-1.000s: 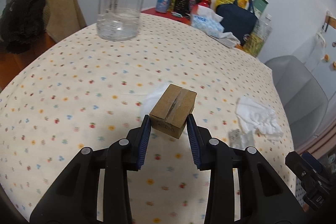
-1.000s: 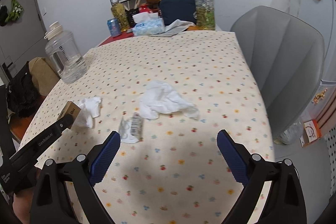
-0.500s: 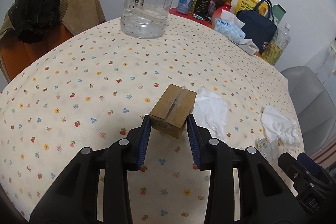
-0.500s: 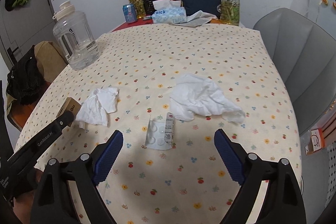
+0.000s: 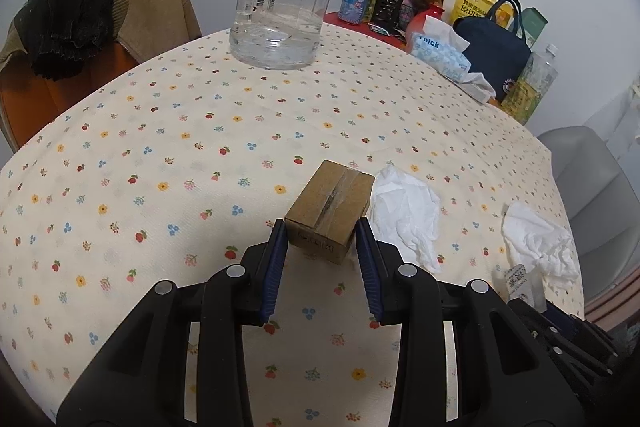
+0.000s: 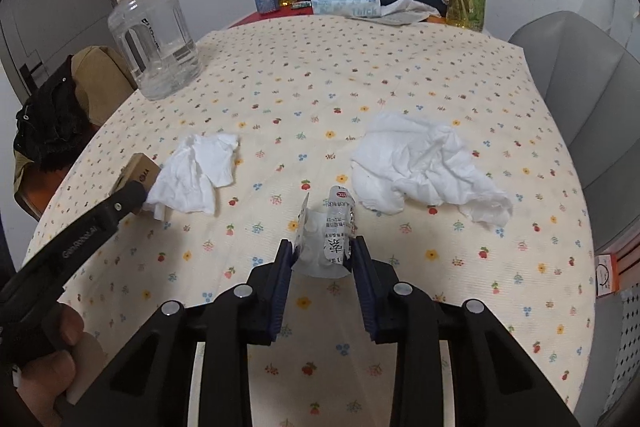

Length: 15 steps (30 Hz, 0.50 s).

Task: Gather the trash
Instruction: 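Grasp the clear plastic packet with the right gripper while the left holds the box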

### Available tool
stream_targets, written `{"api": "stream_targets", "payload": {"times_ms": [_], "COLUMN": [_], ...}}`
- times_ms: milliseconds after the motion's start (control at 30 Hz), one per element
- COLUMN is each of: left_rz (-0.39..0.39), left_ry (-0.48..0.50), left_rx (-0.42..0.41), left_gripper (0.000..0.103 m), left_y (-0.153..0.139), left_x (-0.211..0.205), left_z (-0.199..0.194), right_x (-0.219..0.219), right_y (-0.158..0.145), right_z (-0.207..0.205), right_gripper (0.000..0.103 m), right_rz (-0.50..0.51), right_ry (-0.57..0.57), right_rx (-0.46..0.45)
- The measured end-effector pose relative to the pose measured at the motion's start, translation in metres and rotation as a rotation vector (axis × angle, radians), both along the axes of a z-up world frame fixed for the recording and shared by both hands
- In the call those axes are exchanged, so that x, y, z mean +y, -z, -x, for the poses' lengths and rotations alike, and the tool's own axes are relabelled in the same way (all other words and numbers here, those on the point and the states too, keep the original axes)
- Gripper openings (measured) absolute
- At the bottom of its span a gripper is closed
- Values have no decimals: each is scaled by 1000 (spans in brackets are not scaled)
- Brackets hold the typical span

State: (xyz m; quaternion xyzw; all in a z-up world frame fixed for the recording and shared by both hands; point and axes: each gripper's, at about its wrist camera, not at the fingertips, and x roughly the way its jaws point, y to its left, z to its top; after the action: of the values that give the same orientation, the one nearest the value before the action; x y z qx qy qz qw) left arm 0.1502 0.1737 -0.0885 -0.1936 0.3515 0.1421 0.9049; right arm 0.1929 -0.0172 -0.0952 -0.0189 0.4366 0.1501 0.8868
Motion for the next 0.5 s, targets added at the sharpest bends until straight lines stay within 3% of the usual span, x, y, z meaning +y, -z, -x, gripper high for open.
{"api": "stream_targets", "payload": {"times_ms": [500], "left_rz": [-49], "left_ry": [74], "left_rx": [-59], "left_gripper": [35], "left_y": [-31], "left_x": [-46], "left_z": [23], "right_x": [-39], "right_y": [-48], "right_z": [48], "right_gripper": [30], "right_rz": [-55], "right_ry": [41], "right_rx": [-103]}}
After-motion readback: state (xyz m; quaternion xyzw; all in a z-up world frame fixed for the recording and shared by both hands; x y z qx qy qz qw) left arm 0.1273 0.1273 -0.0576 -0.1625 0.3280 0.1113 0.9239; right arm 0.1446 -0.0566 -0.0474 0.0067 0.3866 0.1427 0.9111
